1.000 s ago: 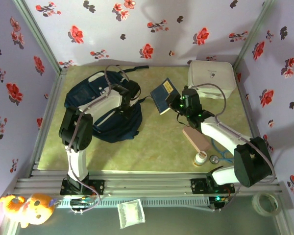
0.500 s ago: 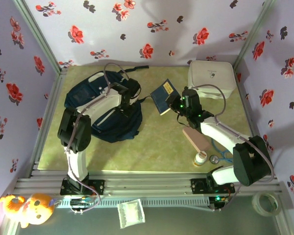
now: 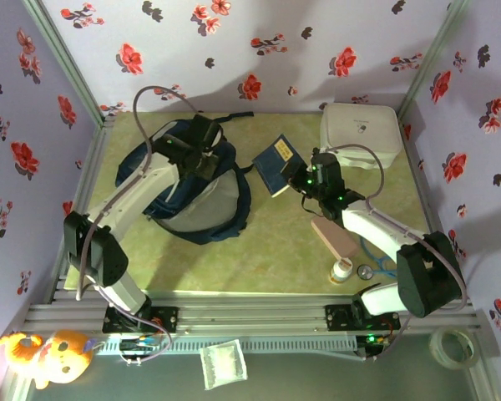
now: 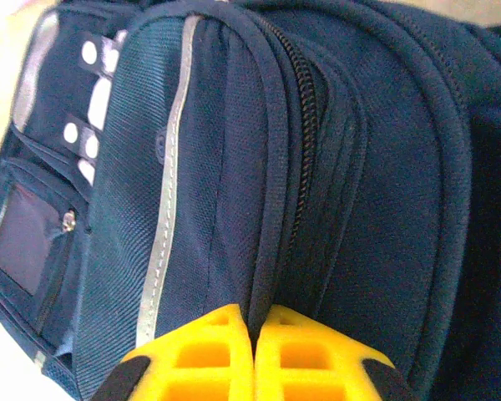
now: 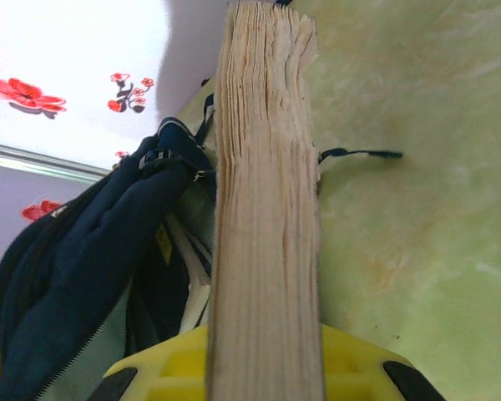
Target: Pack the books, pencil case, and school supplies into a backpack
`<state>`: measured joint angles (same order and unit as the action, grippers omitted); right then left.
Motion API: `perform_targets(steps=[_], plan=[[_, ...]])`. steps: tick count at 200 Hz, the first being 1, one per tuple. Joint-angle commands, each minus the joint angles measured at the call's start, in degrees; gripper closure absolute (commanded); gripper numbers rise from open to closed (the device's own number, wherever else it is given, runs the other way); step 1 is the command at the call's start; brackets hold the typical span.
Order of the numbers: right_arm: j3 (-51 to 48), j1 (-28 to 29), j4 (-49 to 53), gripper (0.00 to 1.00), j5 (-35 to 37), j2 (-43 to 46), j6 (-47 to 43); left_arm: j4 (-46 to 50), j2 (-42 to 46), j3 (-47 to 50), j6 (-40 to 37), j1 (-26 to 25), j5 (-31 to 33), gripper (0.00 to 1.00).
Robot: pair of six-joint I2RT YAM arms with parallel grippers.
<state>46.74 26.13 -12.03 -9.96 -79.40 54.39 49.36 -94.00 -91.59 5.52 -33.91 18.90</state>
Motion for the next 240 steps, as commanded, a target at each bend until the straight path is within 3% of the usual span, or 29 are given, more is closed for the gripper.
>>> perform_targets(steps=[1,54,98,143,201,240], plan=[[-0.64,-0.38,-5.56,0.91,-3.56,1.78,-1.14,-8.65,4.02,-4.31,1.37,-1.0,0.1,1.0],[-5.7,0.14,-6.01,0.9,-7.64,5.87,-0.97,-15.13,4.9,-3.77,1.52,-2.3,0.16,1.0],[-5.29,6.46,-8.76,0.89,-7.15,3.97,0.74,-17.23,2.17,-5.87,4.41,-2.48,-2.16,1.0],[-1.21,8.81,-17.25,0.9,-9.83,-3.28,5.27,-17.28,1.09,-7.55,5.2,-3.07,-4.17,1.0],[10.56,9.99,-11.05,0.9,-9.05,-15.59,7.33,-17.62,3.02,-6.78,6.68,-3.1,-4.72,1.0],[16.93,10.43,-12.64,0.9,-11.37,-26.02,10.11,-17.91,4.66,-5.7,7.1,-3.09,-4.92,1.0]])
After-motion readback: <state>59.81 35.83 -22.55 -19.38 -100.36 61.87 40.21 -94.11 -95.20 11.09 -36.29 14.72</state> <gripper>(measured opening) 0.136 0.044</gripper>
